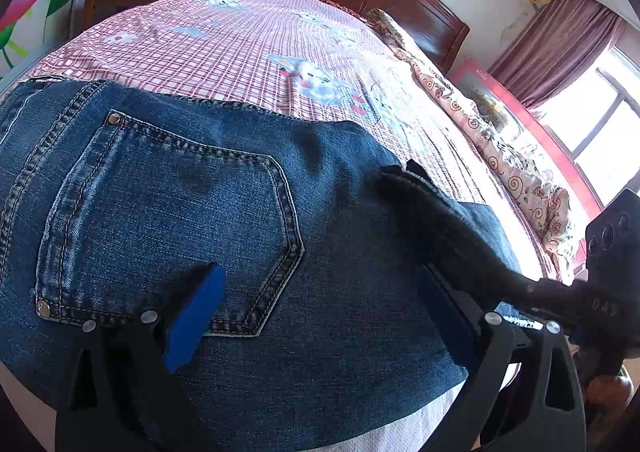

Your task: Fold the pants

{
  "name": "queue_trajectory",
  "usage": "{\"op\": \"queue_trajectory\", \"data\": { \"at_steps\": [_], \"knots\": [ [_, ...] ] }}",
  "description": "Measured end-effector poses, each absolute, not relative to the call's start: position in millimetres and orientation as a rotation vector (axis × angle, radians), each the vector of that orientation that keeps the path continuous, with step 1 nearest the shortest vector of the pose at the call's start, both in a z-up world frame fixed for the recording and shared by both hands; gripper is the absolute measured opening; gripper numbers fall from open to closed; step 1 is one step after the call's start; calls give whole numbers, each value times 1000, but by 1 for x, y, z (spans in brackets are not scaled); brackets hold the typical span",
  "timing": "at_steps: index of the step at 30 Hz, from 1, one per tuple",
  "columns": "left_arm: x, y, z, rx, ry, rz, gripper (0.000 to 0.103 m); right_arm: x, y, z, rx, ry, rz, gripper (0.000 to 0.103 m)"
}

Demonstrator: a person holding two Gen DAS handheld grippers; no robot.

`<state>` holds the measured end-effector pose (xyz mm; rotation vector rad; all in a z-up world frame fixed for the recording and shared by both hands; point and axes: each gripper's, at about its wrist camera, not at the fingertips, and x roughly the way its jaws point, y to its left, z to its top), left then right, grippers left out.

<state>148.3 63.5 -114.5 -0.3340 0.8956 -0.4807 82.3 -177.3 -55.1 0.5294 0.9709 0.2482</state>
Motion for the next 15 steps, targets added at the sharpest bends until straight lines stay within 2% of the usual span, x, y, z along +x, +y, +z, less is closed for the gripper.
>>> {"op": "queue_trajectory", "data": {
  "at_steps": [3,9,13,15],
  "knots": [
    [148,64,-115,-328,896,-485,96,83,-168,-66,482,995,229,14],
    [148,64,-115,-326,890,-490,96,82,-149,-39,393,922,253,14],
    [148,65,-115,-334,895,-491,96,93,-140,-67,303,985,164,14],
    [149,65,-116,-332,899,-493,96,96,-143,-82,323,1022,172,19]
  ]
}}
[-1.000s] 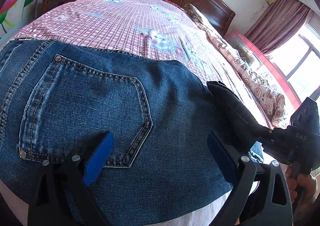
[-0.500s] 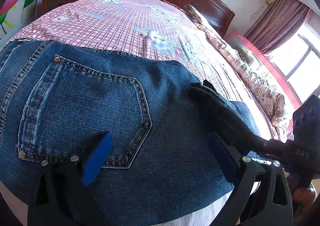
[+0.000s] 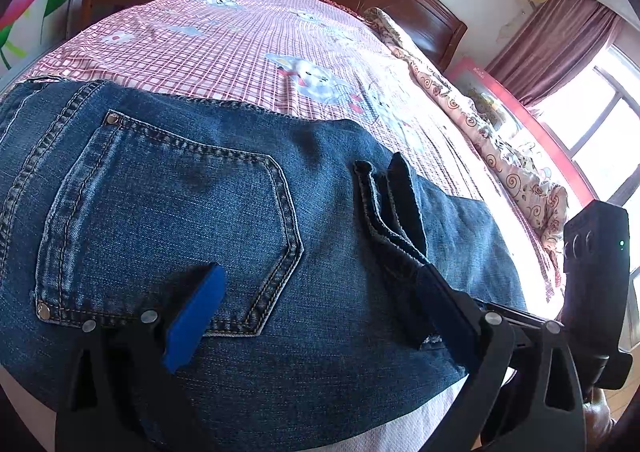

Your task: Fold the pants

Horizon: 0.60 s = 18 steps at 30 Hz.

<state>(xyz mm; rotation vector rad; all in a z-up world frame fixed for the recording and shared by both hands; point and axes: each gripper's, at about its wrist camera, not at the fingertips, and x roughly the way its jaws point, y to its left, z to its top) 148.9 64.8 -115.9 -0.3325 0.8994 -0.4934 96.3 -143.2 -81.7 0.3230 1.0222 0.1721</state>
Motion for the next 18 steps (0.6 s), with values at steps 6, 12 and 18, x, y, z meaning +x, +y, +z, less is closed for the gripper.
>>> {"op": "queue_trajectory", "data": {
  "at_steps": [6,12,18],
  "knots": [
    [149,66,-116,-338,897,-502,96,76,-179,-49,490,978,280,51],
    [146,64,-115,-322,888,-490,96,77,-253,-75,824,876,190,51],
    [140,93,-103,-379,882,-389,96,84,-225,-87,563,935,126,51]
  ]
}}
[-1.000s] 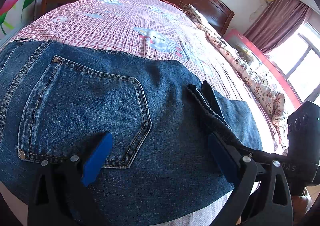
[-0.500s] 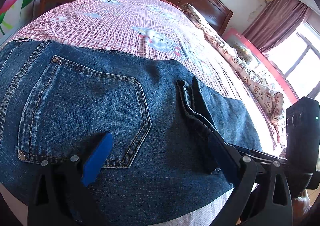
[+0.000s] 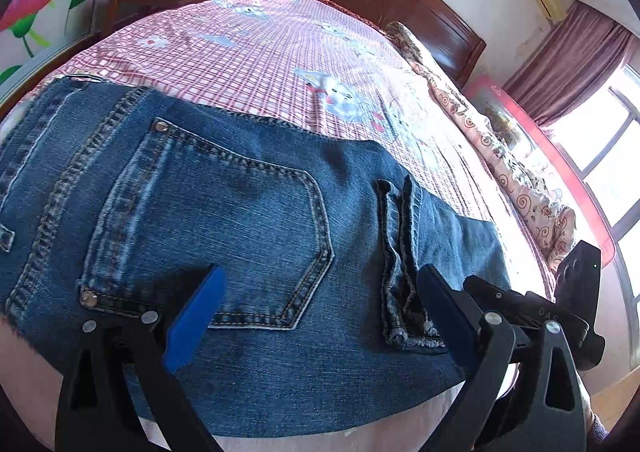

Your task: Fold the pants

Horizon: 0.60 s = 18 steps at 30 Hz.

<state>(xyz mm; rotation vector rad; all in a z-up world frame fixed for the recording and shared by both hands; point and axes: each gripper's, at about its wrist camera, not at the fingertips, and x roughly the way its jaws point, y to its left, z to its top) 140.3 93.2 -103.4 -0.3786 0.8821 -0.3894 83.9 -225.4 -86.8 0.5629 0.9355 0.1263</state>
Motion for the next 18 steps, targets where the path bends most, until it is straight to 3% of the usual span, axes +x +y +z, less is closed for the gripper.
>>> {"op": "queue_trajectory", "data": {
  "at_steps": [7,8,11,18],
  "knots": [
    [128,156,-97,-381,898,-206,96,86,-188,-66,553,912,265,51],
    [126,165,-97,-387,901,-192,96,90,-176,-74,517,948,278,57],
    [117,194,-95,-457,881,-153,96,93,-155,-92,402,982,237,63],
    [117,242,-108,-753,795,-178,96,99,-156,-90,410,1021,241,63]
  ]
}}
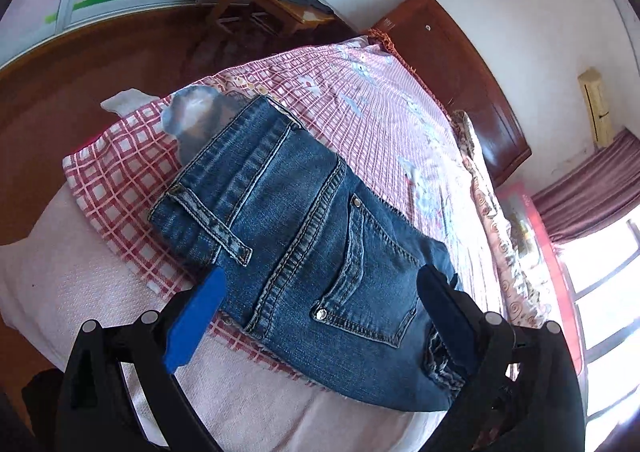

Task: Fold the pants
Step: 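Grasp the folded jeans edge with the left gripper and lift it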

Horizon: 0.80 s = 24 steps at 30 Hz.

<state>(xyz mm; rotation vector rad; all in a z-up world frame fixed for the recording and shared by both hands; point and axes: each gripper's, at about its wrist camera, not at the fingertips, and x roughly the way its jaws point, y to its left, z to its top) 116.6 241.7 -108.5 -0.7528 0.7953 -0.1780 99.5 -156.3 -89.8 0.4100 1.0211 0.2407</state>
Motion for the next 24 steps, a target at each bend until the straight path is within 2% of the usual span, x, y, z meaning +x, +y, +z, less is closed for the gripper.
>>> {"op": "queue_trajectory", "data": {
  "at_steps": [11,21,24],
  "knots": [
    [119,295,-120,-961,690,-144,96,98,-154,-91,400,1018,253,63],
    [131,311,-152,-1032,705,-71,96,98,-156,-91,418,1021,259,63],
    [137,307,-152,-979,732,-113,96,98,-156,-91,407,1023,259,63]
  ]
}}
